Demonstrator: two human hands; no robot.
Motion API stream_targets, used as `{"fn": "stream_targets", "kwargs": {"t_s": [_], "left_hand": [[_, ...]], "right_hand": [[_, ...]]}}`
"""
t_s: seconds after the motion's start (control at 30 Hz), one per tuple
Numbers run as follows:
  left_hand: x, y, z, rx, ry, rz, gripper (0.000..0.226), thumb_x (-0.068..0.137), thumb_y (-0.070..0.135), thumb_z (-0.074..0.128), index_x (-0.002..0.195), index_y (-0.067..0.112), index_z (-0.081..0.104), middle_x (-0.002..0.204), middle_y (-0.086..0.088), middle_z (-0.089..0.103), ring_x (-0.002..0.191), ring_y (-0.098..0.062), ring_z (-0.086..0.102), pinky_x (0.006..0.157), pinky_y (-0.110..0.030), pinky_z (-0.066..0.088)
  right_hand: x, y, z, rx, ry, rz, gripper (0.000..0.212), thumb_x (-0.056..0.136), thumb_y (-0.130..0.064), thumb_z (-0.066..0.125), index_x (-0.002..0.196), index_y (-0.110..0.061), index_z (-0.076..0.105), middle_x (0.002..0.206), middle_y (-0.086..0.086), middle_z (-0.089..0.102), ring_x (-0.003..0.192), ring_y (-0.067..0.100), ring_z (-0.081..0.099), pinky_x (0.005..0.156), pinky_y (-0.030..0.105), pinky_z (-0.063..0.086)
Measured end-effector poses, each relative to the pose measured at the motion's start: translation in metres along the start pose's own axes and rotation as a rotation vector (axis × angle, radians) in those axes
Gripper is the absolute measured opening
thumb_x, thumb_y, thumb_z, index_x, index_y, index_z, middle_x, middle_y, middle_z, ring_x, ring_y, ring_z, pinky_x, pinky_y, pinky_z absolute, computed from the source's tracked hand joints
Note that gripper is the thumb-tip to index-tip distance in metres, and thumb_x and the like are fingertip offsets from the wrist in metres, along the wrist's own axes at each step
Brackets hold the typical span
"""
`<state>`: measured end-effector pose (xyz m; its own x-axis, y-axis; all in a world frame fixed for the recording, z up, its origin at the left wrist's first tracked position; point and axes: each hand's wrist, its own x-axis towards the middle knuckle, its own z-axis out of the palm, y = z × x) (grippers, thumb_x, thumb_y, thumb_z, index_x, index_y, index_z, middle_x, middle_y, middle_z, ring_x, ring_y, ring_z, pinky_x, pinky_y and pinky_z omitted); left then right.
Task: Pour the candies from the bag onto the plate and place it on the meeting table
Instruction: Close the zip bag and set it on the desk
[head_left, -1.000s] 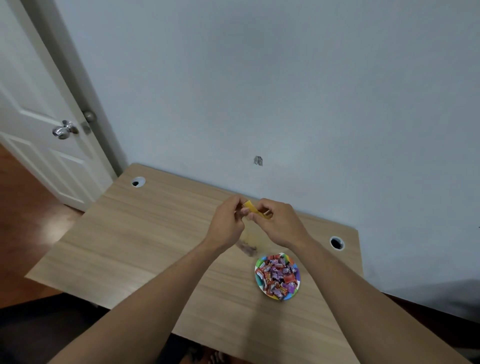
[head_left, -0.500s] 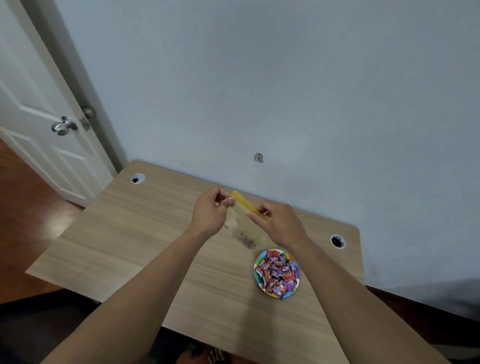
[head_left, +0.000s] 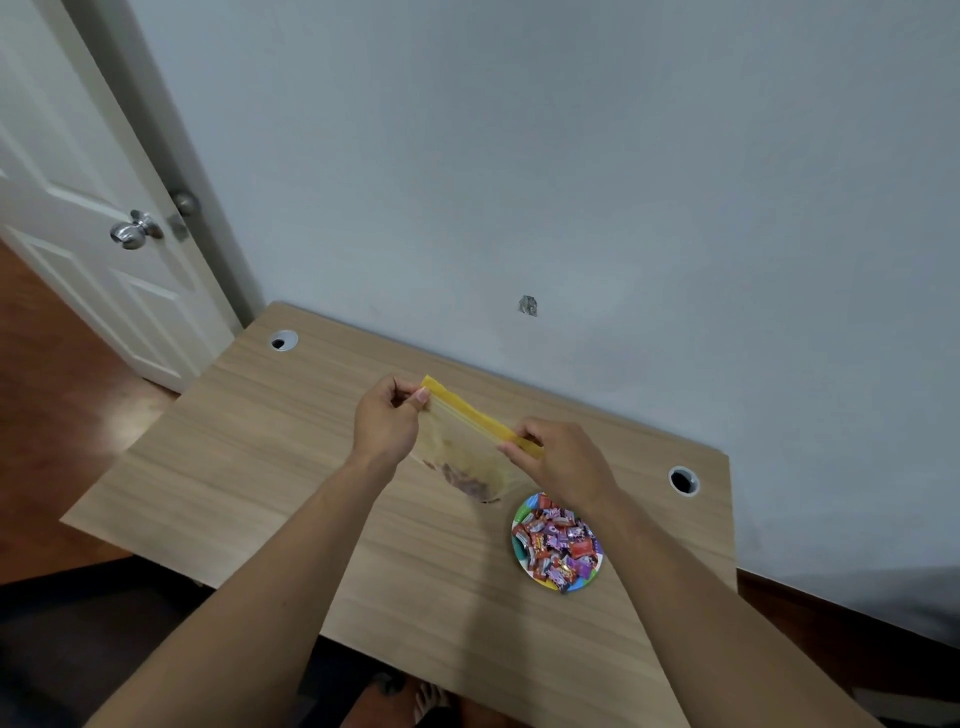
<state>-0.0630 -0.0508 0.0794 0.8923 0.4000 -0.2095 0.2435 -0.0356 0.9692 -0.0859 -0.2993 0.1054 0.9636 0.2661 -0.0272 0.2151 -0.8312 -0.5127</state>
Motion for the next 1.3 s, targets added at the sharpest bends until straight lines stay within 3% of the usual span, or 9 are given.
{"fn": "stream_targets", "kwargs": {"t_s": [0.13,0.23,0.37,0.5,0.7,0.87,1.1,1.3], "left_hand": [[0.006,-0.017,-0.010,-0.018,0.048,-0.066,0.011,0.101,0.013,0.072,0.095,0.005,0.073,0.095,-0.009,0.077,0.084,-0.018,0.068,0.080,-0.031,0.055],[0.009,-0.029,-0.016,-0.021,0.075,-0.101,0.010,0.101,0.014,0.073,0.092,0.010,0.073,0.093,-0.007,0.076,0.083,-0.018,0.068,0.079,-0.030,0.054],[0.010,-0.046,-0.021,0.038,0.099,-0.124,0.012,0.101,0.015,0.073,0.090,0.014,0.071,0.088,-0.003,0.075,0.081,-0.016,0.066,0.076,-0.028,0.050],[0.011,-0.063,-0.030,0.070,0.102,-0.165,0.014,0.102,0.014,0.072,0.103,0.000,0.074,0.099,-0.013,0.075,0.091,-0.023,0.066,0.090,-0.037,0.054],[0.008,-0.085,-0.049,0.109,0.096,-0.220,0.017,0.103,0.014,0.071,0.105,-0.003,0.073,0.098,-0.016,0.075,0.089,-0.025,0.066,0.086,-0.036,0.052],[0.003,-0.104,-0.063,0.173,0.067,-0.289,0.018,0.103,0.017,0.070,0.106,-0.001,0.073,0.100,-0.015,0.073,0.091,-0.026,0.063,0.087,-0.039,0.050],[0.005,-0.121,-0.073,0.211,0.069,-0.344,0.021,0.103,0.015,0.070,0.109,-0.005,0.074,0.098,-0.013,0.070,0.088,-0.024,0.056,0.084,-0.038,0.046],[0.005,-0.113,-0.052,0.284,0.073,-0.281,0.012,0.102,0.018,0.071,0.096,0.009,0.075,0.097,-0.008,0.075,0.092,-0.022,0.063,0.090,-0.036,0.049]], "right_hand": [[0.001,0.000,0.009,-0.012,-0.031,-0.003,0.033,0.098,-0.058,0.068,0.093,-0.026,0.073,0.082,-0.009,0.073,0.077,0.016,0.065,0.068,0.042,0.054],[0.000,-0.001,0.017,-0.036,-0.054,-0.006,0.034,0.099,-0.059,0.067,0.093,-0.026,0.073,0.083,-0.010,0.072,0.079,0.014,0.064,0.068,0.039,0.053],[-0.002,-0.003,0.027,-0.102,-0.135,0.010,0.044,0.101,-0.063,0.060,0.094,-0.021,0.071,0.089,-0.003,0.074,0.088,0.023,0.068,0.078,0.046,0.059],[-0.002,-0.005,0.041,-0.263,-0.205,-0.021,0.056,0.105,-0.067,0.049,0.106,-0.015,0.071,0.106,0.006,0.076,0.103,0.031,0.069,0.083,0.045,0.058],[0.000,-0.005,0.068,-0.329,-0.282,-0.069,0.062,0.105,-0.070,0.042,0.115,-0.017,0.070,0.116,0.007,0.076,0.114,0.034,0.069,0.085,0.045,0.055],[-0.001,-0.002,0.088,-0.378,-0.319,-0.077,0.066,0.101,-0.075,0.044,0.116,-0.017,0.072,0.115,0.009,0.079,0.113,0.035,0.072,0.084,0.044,0.057],[-0.010,0.008,0.108,-0.224,-0.403,-0.053,0.048,0.110,-0.053,0.048,0.124,-0.010,0.064,0.126,0.011,0.071,0.121,0.036,0.065,0.089,0.045,0.052],[0.006,0.023,0.105,-0.288,-0.376,0.083,0.052,0.106,-0.056,0.055,0.119,-0.008,0.069,0.122,0.018,0.076,0.118,0.041,0.070,0.088,0.045,0.054]]}}
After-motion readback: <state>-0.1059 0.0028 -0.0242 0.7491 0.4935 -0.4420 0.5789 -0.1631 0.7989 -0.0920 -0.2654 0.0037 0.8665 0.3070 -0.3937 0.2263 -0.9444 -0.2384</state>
